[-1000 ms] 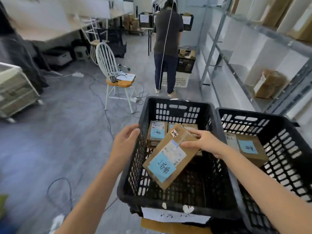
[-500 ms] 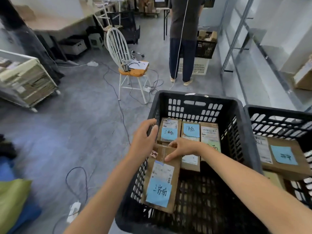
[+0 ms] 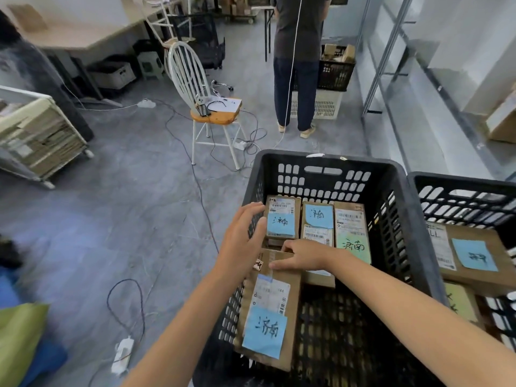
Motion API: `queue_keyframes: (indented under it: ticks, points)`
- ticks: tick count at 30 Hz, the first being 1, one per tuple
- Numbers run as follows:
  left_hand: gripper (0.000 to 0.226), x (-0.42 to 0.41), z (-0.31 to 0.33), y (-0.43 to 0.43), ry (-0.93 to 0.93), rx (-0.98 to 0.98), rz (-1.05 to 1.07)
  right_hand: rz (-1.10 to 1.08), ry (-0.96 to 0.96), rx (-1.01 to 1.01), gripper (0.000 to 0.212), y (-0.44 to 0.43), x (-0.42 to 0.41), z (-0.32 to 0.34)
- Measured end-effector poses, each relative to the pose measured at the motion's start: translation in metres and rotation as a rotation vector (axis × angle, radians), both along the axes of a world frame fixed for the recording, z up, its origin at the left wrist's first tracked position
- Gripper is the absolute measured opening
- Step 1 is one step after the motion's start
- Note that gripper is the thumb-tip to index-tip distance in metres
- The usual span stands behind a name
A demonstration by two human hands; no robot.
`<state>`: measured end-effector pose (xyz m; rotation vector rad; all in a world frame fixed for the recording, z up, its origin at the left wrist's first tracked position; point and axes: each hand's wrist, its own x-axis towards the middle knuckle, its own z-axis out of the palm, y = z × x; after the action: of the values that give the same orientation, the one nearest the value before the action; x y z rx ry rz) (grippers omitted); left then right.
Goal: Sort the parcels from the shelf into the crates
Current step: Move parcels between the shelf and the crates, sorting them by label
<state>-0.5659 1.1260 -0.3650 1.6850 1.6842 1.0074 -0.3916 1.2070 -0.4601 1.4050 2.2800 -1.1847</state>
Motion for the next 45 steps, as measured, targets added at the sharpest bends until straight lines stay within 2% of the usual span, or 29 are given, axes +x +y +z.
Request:
queue_keyframes:
  ticks: [1, 4, 6, 12, 14, 18, 24, 29, 31, 34, 36, 42, 45]
  points:
    - [0.032, -0.001, 0.000, 0.000, 0.000, 0.003, -0.003, -0.021, 0.034, -0.028, 0.089, 0.003, 0.001, 0.001]
    - [0.031, -0.002, -0.002, 0.000, -0.007, 0.011, -0.009, -0.073, 0.151, -0.122, 0.062, 0.014, 0.010, 0.010]
    - [0.031, -0.001, -0.003, -0.002, -0.013, 0.004, -0.009, -0.108, 0.173, -0.100, 0.055, 0.016, 0.014, 0.010]
    - [0.029, -0.001, -0.005, -0.001, -0.043, 0.021, 0.007, -0.149, 0.247, -0.071, 0.062, 0.012, 0.010, 0.001]
    - [0.029, 0.000, -0.005, -0.002, -0.056, 0.018, 0.012, -0.145, 0.222, -0.093, 0.061, 0.010, 0.007, -0.002]
    - [0.029, 0.002, -0.007, -0.003, -0.020, 0.023, 0.011, -0.044, 0.122, -0.008, 0.061, 0.003, 0.002, -0.009]
    - [0.028, 0.002, -0.008, -0.002, -0.001, 0.032, 0.011, -0.151, 0.211, 0.051, 0.076, 0.001, 0.004, -0.013]
    - [0.028, 0.002, -0.008, -0.004, 0.016, 0.044, 0.004, -0.013, 0.036, 0.274, 0.089, 0.004, 0.001, -0.015]
    - [0.028, 0.002, -0.007, -0.004, 0.005, 0.049, 0.008, -0.034, 0.033, 0.262, 0.085, 0.004, 0.001, -0.020]
    - [0.027, 0.002, -0.007, -0.004, -0.005, 0.055, 0.009, -0.024, 0.005, 0.265, 0.061, 0.002, 0.006, -0.027]
    - [0.026, 0.002, -0.006, -0.005, -0.018, 0.055, 0.012, 0.035, -0.048, 0.312, 0.054, -0.002, 0.008, -0.030]
    - [0.028, 0.002, -0.007, -0.004, 0.001, 0.047, 0.009, 0.121, -0.123, 0.437, 0.086, -0.019, 0.007, -0.039]
    - [0.028, 0.002, -0.008, -0.004, 0.016, 0.049, 0.008, 0.097, -0.112, 0.503, 0.076, -0.024, 0.004, -0.037]
